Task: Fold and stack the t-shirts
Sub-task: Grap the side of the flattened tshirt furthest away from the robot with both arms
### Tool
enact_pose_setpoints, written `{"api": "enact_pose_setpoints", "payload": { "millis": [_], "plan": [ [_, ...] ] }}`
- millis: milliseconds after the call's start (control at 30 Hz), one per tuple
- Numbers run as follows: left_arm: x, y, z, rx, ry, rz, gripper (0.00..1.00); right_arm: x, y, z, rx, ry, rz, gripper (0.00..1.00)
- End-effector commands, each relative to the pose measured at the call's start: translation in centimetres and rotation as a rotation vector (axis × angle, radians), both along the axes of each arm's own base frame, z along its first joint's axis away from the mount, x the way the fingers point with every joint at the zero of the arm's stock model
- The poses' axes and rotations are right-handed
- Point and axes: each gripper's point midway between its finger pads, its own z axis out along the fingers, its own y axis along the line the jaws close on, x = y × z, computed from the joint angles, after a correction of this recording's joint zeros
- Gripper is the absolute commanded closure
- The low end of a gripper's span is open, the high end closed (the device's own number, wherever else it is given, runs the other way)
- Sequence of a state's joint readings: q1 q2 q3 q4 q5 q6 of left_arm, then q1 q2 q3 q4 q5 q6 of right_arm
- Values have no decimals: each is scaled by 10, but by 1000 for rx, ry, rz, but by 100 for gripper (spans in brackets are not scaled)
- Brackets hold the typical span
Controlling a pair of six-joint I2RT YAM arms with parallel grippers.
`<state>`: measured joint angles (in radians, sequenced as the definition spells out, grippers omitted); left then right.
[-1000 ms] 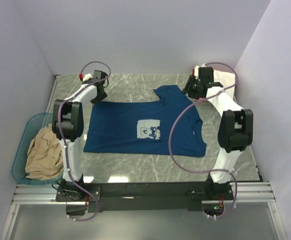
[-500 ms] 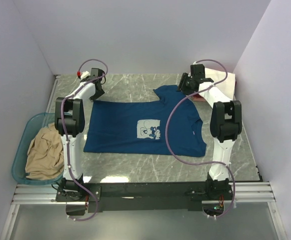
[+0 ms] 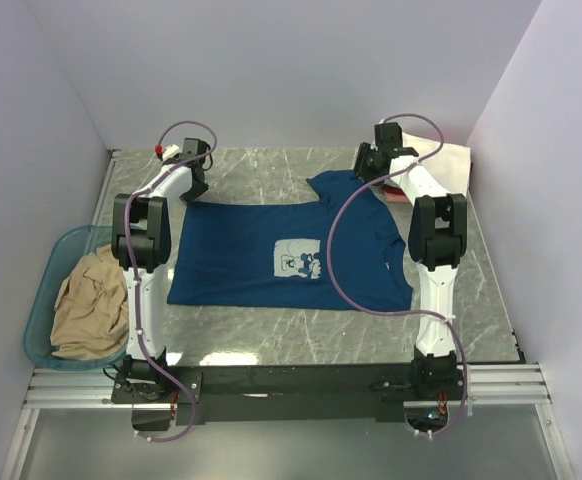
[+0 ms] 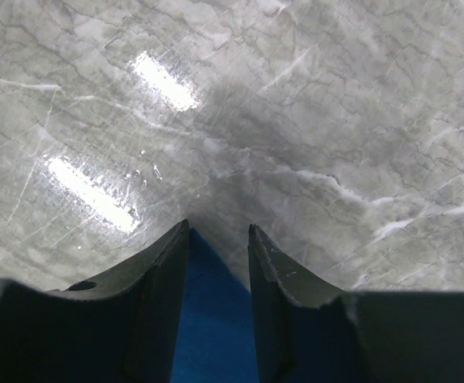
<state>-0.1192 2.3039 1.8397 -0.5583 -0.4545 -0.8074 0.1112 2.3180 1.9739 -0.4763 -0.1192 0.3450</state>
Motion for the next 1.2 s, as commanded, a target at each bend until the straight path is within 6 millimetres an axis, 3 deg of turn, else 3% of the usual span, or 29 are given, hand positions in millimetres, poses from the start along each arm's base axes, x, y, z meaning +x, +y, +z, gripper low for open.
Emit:
{"api": "enact_pose_setpoints", "payload": {
  "millis": [0,133,300,500,700,900,1067,1100,1167],
  "plan": [
    [-2,4,6,22,5,4,60,3,-1,1,6,11,24,45],
    [-1,6,9,39,7,1,72,5,-1,-3,20,27,23,44],
    [-2,7,12,51,10,-4,79,12,-6,-4,48,46,-8,42],
    [-4,5,4,43,26,-15,90,17,-12,-23,90,105,-76,41],
    [-5,4,0,40,35,-24,99,11,-35,-31,61,149,-173,41],
    [-4,3,-1,33,35,-29,99,1,-41,-40,33,189,-188,43],
    [-4,1,0,25,25,-36,99,-3,-47,-33,3,170,-199,45],
    [-3,1,1,24,23,-35,99,5,-45,-17,10,114,-185,45],
    [-5,0,0,21,28,-37,99,6,-45,-10,-10,92,-183,45]
  ]
}}
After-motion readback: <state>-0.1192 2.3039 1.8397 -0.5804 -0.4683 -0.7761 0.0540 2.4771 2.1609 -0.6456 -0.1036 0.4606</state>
